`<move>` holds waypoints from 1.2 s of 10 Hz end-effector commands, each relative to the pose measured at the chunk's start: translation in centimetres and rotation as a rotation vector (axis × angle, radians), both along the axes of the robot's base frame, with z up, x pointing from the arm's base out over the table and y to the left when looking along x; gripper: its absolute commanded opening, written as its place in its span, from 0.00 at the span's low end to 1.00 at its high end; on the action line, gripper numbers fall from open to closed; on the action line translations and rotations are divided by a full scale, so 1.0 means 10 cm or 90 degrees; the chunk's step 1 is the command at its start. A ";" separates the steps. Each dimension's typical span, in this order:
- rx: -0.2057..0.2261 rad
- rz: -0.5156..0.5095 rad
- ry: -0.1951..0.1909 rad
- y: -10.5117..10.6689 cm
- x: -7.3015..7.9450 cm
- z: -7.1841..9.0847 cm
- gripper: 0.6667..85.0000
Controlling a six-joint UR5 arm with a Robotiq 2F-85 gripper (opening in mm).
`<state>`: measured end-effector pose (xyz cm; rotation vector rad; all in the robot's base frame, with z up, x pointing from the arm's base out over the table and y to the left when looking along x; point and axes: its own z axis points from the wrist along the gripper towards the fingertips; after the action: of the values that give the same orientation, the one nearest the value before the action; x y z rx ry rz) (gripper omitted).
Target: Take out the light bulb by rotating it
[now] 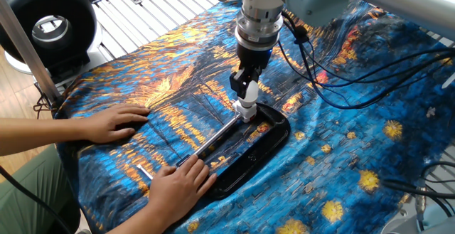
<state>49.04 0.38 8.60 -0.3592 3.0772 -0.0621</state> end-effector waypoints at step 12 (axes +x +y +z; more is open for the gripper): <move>-0.005 0.025 0.006 0.01 0.00 0.02 0.00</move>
<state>48.95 0.01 8.69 -0.3697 3.0861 -0.0977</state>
